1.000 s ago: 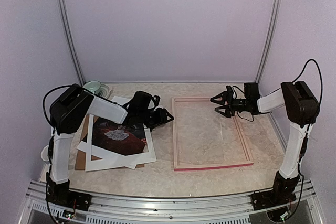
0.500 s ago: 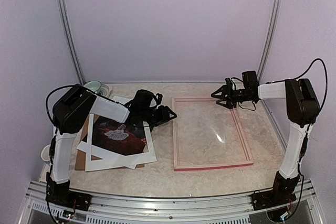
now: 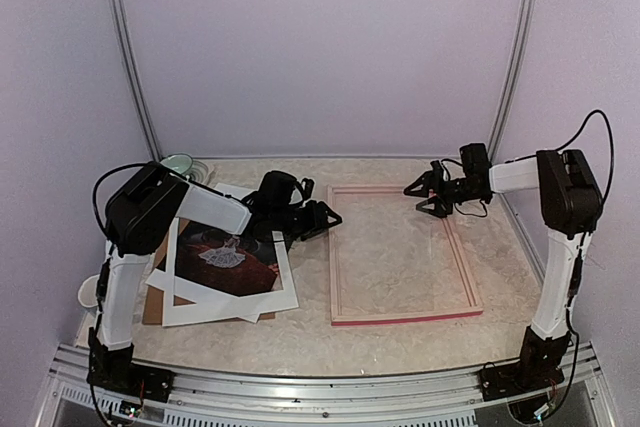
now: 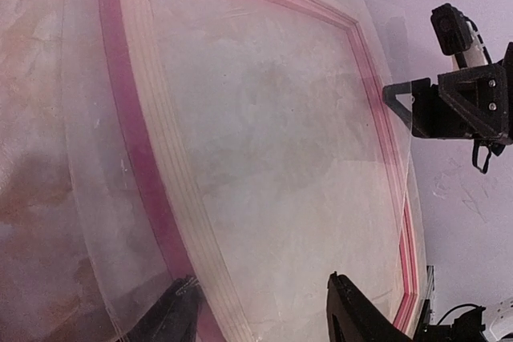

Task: Put the photo into the frame
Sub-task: Adjust the glass panel to frame the body.

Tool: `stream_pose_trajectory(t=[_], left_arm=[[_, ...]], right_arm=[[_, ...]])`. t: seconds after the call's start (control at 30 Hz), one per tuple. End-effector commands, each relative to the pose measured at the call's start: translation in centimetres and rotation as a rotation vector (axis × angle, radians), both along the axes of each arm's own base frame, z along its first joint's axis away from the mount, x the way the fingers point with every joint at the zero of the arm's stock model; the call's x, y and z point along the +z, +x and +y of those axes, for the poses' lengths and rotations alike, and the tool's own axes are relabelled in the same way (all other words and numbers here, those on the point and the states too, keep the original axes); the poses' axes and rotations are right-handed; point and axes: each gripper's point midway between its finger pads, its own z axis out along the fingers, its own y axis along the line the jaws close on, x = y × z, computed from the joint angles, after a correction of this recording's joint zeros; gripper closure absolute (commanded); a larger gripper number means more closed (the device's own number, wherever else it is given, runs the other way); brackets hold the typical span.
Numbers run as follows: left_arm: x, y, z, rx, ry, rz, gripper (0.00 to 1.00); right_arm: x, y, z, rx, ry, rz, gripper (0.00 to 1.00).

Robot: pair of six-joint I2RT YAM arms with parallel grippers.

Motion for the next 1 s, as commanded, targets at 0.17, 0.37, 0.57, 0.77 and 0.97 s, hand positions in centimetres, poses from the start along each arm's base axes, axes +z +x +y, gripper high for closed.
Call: stream_pose_trajectory(t=[0.17,0.37,0.57,0.77,0.97], left_arm=[[-1.2,-0.6,0.0,0.01,-0.03,0.024,0.48],[-1.3,-0.7,0.2,0.014,-0.028,0.026,0.48],[-1.3,-0.9,0.2,0.014,-0.032,0.028,0.48],[-1.2,-1.0,-0.1,-0.003,-0.033,0.028,0.48],[-0.7,-0.9,-0.5,-0.018,-0.021,0.019,0.48]], right_arm=[[-2.7,-5.3,0.3,0.012,-0.014,0.053,0.25],[-2.4,-7.7,0.7,0.024,-0.02,0.059,0.25],[-2.1,-10.0,0.9,0.03,-0.019,0.061,0.25],[-1.8,-10.4,1.3,0.044,0.023,0.051,0.25],[0.4,-8.2,1.8,0.052,0.094,0.013,0.32]])
